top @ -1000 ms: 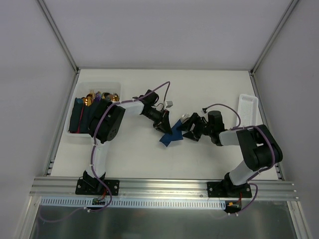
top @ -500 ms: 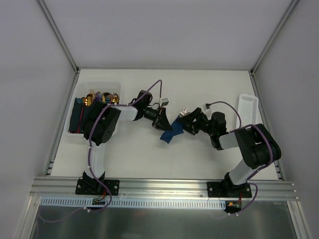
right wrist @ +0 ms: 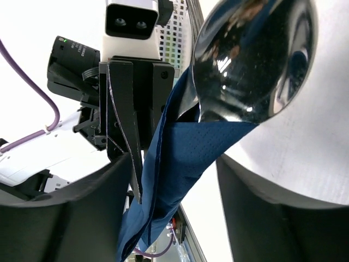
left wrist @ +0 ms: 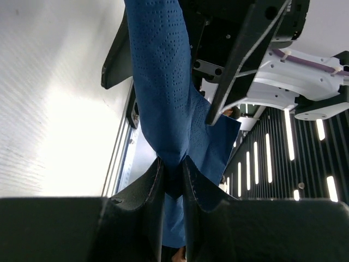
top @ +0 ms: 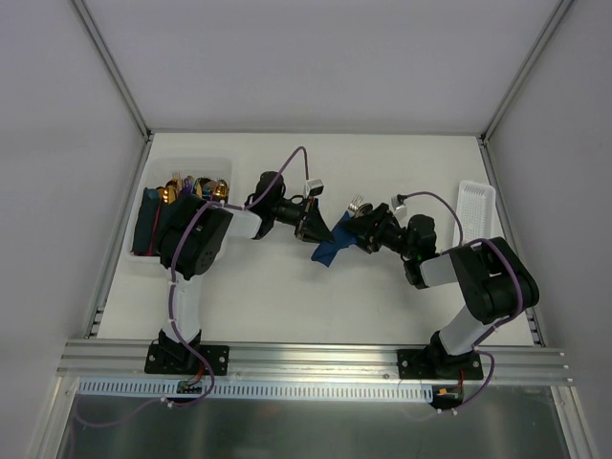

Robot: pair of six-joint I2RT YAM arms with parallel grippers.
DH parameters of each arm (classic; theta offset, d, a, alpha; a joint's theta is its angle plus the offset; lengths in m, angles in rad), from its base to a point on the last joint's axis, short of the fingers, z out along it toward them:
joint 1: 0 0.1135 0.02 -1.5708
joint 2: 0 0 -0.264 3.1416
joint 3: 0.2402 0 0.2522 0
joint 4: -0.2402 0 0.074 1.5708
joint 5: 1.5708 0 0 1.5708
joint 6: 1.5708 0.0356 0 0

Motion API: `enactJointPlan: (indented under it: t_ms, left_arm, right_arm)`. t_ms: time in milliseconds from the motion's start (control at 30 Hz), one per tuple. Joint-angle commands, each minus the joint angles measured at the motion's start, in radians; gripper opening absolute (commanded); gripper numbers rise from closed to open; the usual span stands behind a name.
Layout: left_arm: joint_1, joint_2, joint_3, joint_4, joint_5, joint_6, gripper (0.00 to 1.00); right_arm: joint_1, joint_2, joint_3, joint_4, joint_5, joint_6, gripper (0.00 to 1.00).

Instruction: Place the utensils on the paper napkin and roll it up

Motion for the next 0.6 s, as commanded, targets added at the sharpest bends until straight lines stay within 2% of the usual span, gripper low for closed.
enactJointPlan:
  t_ms: [0,167,233,400,467,500,533,567]
  left_arm:
    - [0.005,-0.076,-0.009,0.146,0.056,-0.064,0.00]
    - [0.002,-0.089,-0.018,0.068,0.060,-0.001,0.00]
    - [-0.006,-0.093,-0.016,0.031,0.064,0.023,0.00]
    - [-0.020,-0.115,-0.010,-0.096,0.067,0.143,0.00]
    - [-0.018,-0.133,-0.001,-0.191,0.062,0.192,0.00]
    - [-0.018,-0.139,0.023,-0.254,0.056,0.282,0.00]
    - [-0.018,-0.151,0.042,-0.428,0.035,0.343,0.00]
    - [-0.018,-0.173,0.063,-0.525,0.019,0.420,0.06]
  right_arm:
    - [0.009,-0.009,0.011,0.106,-0.009,0.021,0.64]
    - [0.009,-0.011,0.019,0.125,-0.009,0.041,0.40]
    - [0.009,-0.012,0.022,0.125,-0.012,0.043,0.35]
    - [0.012,-0.023,0.034,0.125,-0.023,0.046,0.16]
    - [0.012,-0.031,0.034,0.125,-0.026,0.048,0.08]
    - [0.014,-0.043,0.031,0.123,-0.024,0.049,0.05]
    - [0.012,-0.049,0.030,0.123,-0.026,0.051,0.03]
    - [0.014,-0.058,0.028,0.116,-0.021,0.052,0.00]
